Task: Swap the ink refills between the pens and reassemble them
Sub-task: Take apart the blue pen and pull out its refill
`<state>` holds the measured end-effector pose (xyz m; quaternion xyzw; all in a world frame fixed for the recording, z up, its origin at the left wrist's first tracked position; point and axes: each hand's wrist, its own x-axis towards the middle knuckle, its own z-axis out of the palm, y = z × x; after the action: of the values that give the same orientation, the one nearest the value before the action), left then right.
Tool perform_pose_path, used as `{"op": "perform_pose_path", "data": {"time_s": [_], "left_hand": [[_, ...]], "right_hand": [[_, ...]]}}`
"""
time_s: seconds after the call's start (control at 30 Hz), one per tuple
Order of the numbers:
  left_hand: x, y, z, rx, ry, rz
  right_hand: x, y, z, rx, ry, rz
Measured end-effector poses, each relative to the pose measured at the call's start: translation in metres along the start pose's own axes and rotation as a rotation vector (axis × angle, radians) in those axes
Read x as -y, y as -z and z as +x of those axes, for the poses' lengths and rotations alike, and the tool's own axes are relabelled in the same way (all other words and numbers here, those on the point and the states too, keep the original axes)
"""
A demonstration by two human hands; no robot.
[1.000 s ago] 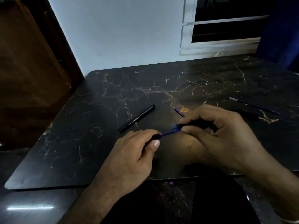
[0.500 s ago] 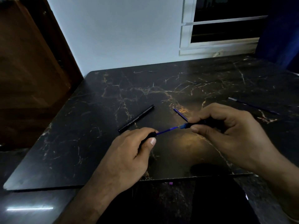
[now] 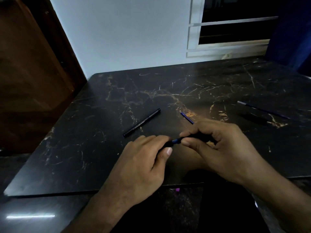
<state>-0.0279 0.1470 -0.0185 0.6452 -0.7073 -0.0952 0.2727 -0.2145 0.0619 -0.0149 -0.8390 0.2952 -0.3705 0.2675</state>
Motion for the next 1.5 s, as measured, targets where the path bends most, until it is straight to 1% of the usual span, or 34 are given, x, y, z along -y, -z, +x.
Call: {"op": "perform_pose_path", "data": {"time_s": [0.2,0.3,0.4,0.47,0.53,0.6,0.67,0.73,0.8,0.87,0.9,0.97,1.03,1.13,1.17,1.23,1.3,1.33,1.37,1.4,1.43,1.47,1.5], "left_hand": [[-0.002,-0.004,-0.005,-0.014,0.000,0.014],[-0.001,-0.003,-0.003,-0.025,-0.003,0.075],[-0.001,0.000,-0.003,0.006,-0.020,0.134],[-0.001,0.002,-0.001,0.022,-0.012,0.067],[0.002,0.007,0.002,-0.008,0.022,-0.012],[0.006,0.010,0.004,-0.030,0.042,-0.014],[0.005,0.010,0.004,-0.032,0.013,0.023],[0.003,0.008,0.002,-0.026,-0.004,0.016],[0.004,0.007,0.001,-0.014,-0.009,0.028],[0.006,0.007,0.003,-0.001,-0.002,0.055],[0.007,0.008,0.004,0.006,0.005,0.060],[0.010,0.009,0.005,0.028,0.013,0.083],[0.011,0.008,0.005,0.056,-0.002,0.147],[0.010,0.005,0.004,0.103,-0.002,0.149],[0.010,0.004,0.004,0.115,-0.001,0.134],[0.010,0.003,0.006,0.122,0.000,0.106],[0.010,0.003,0.007,0.120,0.001,0.091],[0.010,0.004,0.007,0.118,0.002,0.087],[0.009,0.004,0.006,0.117,0.006,0.074],[0.009,0.003,0.006,0.117,0.013,0.053],[0.008,0.003,0.006,0.119,0.018,0.033],[0.007,0.003,0.006,0.117,0.026,0.013],[0.008,0.003,0.006,0.116,0.034,0.000]], "right_hand": [[0.010,-0.007,-0.001,0.047,-0.105,-0.117],[0.013,-0.011,0.002,0.093,-0.145,-0.179],[0.013,-0.010,0.009,0.185,-0.301,-0.144],[0.012,-0.006,0.012,0.212,-0.340,-0.038],[0.010,-0.002,0.010,0.188,-0.250,0.064],[0.009,0.001,0.008,0.170,-0.138,0.089],[0.009,0.000,0.006,0.119,-0.044,0.039],[0.010,-0.002,0.004,0.086,0.035,-0.064],[0.013,-0.003,0.004,0.085,-0.005,-0.155],[0.009,0.001,0.004,0.073,-0.095,-0.085],[0.007,0.004,0.003,0.093,-0.115,-0.048],[0.003,0.005,0.002,0.145,-0.048,-0.089],[0.002,0.004,0.001,0.146,0.003,-0.148],[0.003,0.007,-0.001,0.074,-0.086,-0.174],[0.002,0.010,0.000,0.077,-0.090,-0.156],[0.002,0.011,0.001,0.169,-0.061,-0.176],[0.005,0.007,-0.001,0.233,0.030,-0.250],[0.003,0.006,-0.003,0.233,0.025,-0.265],[0.004,0.006,-0.004,0.204,-0.003,-0.280],[0.005,0.006,-0.004,0.139,-0.031,-0.259],[0.005,0.007,-0.004,0.124,-0.055,-0.230],[0.004,0.007,-0.004,0.122,-0.066,-0.215],[0.004,0.007,-0.003,0.162,-0.057,-0.218]]}}
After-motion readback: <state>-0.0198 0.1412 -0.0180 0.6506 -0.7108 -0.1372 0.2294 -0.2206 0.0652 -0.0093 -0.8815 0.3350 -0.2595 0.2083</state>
